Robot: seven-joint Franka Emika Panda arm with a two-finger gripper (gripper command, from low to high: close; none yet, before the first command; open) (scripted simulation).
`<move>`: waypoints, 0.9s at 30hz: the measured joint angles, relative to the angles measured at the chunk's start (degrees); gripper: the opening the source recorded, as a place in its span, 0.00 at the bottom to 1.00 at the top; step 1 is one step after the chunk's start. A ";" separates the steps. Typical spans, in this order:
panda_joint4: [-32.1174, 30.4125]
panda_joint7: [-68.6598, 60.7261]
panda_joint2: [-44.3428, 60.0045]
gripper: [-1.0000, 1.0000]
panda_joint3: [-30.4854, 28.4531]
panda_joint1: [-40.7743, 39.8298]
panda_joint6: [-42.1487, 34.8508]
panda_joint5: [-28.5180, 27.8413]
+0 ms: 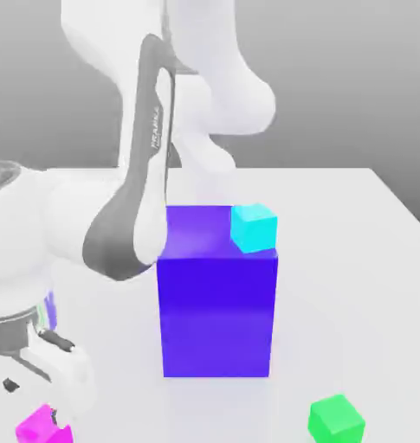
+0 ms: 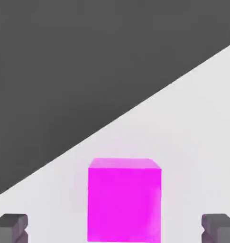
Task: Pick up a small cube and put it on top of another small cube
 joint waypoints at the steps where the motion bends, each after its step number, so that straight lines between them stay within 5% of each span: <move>1: 0.47 -0.47 2.08 0.50 0.54 -0.43 1.54 0.65; 2: 0.70 -0.68 3.13 0.00 0.86 -0.70 2.34 0.94; 13: -1.01 1.00 -4.18 0.00 -0.93 0.71 -3.23 -1.41; 27: -7.93 -1.94 -12.39 0.00 15.03 21.69 -4.12 -12.88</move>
